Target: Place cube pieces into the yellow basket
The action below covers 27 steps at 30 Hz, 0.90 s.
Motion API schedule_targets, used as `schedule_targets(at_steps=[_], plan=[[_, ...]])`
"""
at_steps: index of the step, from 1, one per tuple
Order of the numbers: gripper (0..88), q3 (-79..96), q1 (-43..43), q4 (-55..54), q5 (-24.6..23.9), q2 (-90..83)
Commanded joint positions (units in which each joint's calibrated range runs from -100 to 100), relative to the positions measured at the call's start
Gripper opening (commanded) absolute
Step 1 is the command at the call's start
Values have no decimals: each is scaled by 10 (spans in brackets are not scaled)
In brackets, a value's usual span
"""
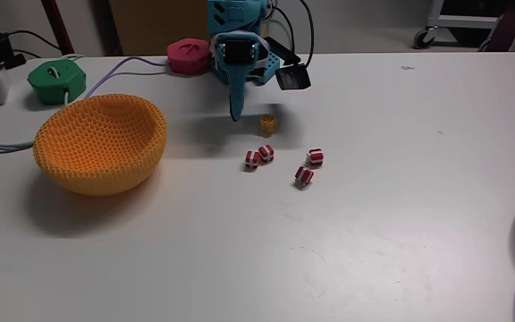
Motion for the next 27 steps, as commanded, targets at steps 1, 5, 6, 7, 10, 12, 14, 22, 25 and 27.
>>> schedule_targets(at_steps=[1, 5, 6, 7, 10, 12, 14, 22, 25, 27], plan=[[0, -13, 40, -15, -65, 25], [4, -8, 41, -2, -71, -1], [4, -7, 41, 2, -72, -8], [0, -6, 41, 3, -73, -8], [0, -9, 35, -2, -78, 3], [0, -58, 19, -27, -112, 75], [36, -168, -12, -40, -195, 203], [321, -574, -187, -65, -430, 629], [321, -594, -243, -168, -514, 736], [324, -594, -257, -227, -542, 790]])
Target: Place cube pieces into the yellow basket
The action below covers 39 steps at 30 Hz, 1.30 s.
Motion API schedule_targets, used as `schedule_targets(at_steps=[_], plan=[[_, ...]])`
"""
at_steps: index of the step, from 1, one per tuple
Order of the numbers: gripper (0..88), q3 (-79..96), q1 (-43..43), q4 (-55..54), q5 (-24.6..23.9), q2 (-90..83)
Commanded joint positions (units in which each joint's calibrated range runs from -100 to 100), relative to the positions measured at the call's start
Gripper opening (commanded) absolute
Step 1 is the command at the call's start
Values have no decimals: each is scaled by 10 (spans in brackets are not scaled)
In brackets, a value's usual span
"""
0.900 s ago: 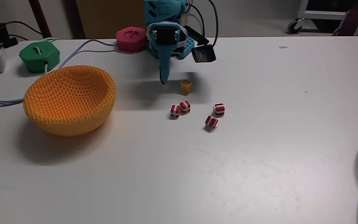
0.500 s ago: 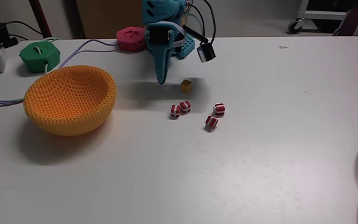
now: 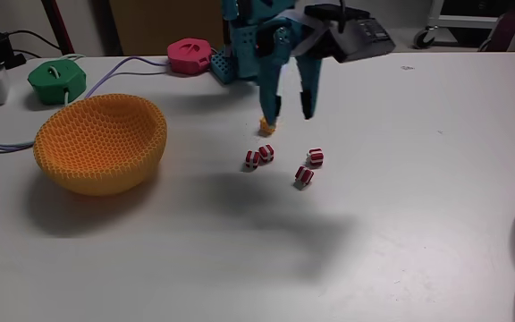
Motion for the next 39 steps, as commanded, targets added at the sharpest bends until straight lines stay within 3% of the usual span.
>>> schedule_targets(at_steps=[1, 7, 19, 22, 26, 30, 33, 39], plan=[[326, -40, -24, -106, -66, 91], [333, 37, -54, -240, -103, 149], [298, 68, -43, -366, -81, 259], [234, 68, -33, -381, -76, 269], [24, 72, -10, -388, -64, 279], [0, 67, 11, -383, -34, 276], [0, 5, 40, -302, 11, 242], [0, -290, 189, 117, 146, 106]])
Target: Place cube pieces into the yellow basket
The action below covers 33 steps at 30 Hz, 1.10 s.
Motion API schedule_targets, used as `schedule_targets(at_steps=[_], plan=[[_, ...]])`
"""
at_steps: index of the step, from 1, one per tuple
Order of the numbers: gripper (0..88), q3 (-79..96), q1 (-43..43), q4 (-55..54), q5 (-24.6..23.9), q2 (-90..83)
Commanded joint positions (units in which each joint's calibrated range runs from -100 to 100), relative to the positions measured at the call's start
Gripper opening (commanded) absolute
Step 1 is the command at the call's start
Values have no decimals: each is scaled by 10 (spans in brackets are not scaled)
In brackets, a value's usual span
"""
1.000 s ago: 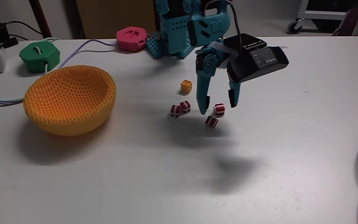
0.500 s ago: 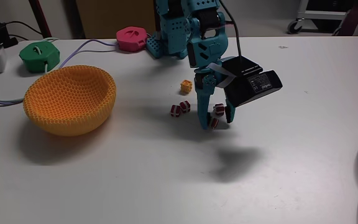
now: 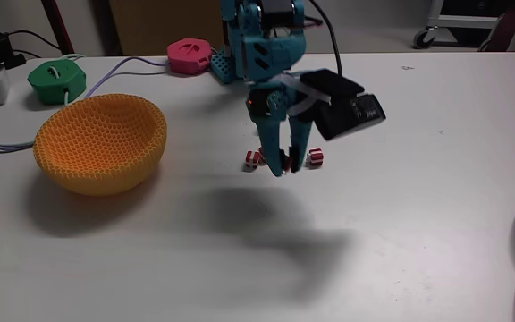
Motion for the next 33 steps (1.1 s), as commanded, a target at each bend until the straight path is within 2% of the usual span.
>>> schedule_targets(at_steps=[1, 6, 8, 9, 10, 14, 15, 18, 19, 21, 25, 27, 28, 31, 33], plan=[[0, -152, 114, 221, 68, -112], [11, -114, 322, 325, 140, -159], [140, -104, 380, 358, 165, -158], [168, -91, 402, 354, 174, -158], [201, -77, 418, 340, 179, -160], [488, -68, 436, 342, 201, -156], [519, -75, 435, 356, 198, -154], [542, -85, 417, 369, 182, -154], [542, -90, 406, 375, 174, -154], [498, -116, 363, 412, 125, -158], [471, -131, 164, 417, -15, -164], [464, -65, 53, 337, -92, -164], [462, -19, 12, 266, -115, -164], [464, 124, -77, 47, -166, -162], [460, 187, -104, -38, -186, -153]])
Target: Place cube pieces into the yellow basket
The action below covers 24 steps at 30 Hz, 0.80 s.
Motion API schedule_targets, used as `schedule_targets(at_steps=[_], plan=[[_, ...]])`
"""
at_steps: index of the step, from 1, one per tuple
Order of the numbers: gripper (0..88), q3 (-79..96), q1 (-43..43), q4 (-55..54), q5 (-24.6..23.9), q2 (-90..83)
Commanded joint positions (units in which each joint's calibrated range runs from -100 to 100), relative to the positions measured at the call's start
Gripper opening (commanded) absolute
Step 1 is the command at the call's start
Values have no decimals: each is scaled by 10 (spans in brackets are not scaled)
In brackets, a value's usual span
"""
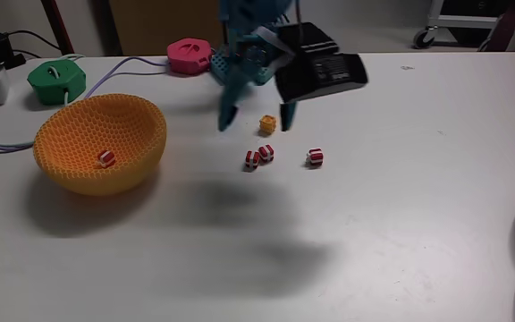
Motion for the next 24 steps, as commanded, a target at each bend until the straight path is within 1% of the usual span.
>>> schedule_targets(at_steps=[1, 7, 11, 13, 15, 19, 22, 24], plan=[[458, 93, -50, -174, -44, -12], [414, 133, -8, -204, -55, 11], [409, 143, 20, -228, -63, 13], [411, 140, 38, -235, -56, 14], [409, 136, 51, -232, -52, 15], [393, 159, 64, -231, -65, 23], [379, 174, 80, -226, -64, 23], [352, 181, 89, -220, -62, 20]])
